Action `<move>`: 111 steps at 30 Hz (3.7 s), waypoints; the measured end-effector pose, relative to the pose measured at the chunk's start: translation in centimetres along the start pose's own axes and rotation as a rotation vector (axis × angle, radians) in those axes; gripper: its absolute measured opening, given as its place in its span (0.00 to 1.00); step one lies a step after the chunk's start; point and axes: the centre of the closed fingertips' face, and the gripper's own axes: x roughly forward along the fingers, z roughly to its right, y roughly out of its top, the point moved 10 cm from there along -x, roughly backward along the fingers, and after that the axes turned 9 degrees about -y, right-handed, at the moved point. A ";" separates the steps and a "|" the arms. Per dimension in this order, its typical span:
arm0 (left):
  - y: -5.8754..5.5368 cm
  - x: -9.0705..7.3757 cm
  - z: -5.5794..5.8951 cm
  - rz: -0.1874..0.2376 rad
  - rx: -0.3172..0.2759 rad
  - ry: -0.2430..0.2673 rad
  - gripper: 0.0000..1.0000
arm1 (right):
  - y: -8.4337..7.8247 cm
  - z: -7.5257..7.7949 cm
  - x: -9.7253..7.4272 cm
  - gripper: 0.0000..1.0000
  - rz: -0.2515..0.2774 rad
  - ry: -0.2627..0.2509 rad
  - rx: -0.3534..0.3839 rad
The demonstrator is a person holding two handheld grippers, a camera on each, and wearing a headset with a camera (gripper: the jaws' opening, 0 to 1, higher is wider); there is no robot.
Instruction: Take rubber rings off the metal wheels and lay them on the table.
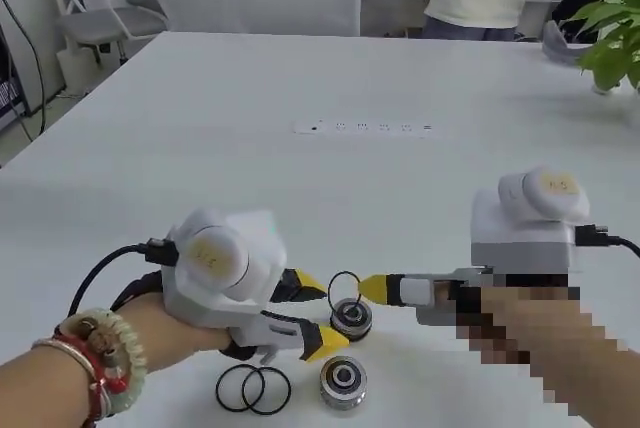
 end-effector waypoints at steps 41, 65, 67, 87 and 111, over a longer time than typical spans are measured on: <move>5.1 -3.7 1.6 0.101 0.017 -0.060 0.46 | 0.9 0.5 -1.4 0.00 0.080 -0.017 0.061; 3.7 -12.1 3.4 0.082 0.041 0.049 0.67 | 1.3 -0.7 -1.7 0.00 0.086 0.015 0.018; 3.2 -12.9 3.5 0.078 0.031 0.067 0.67 | 1.3 -0.8 -1.7 0.00 0.084 0.018 0.014; -0.7 -16.9 5.0 0.088 -0.080 0.192 0.70 | 1.2 -1.6 -1.4 0.00 0.065 0.047 -0.016; -3.7 -15.6 6.9 0.075 -0.194 0.192 0.70 | 1.7 -4.7 -1.5 0.00 0.078 0.143 -0.051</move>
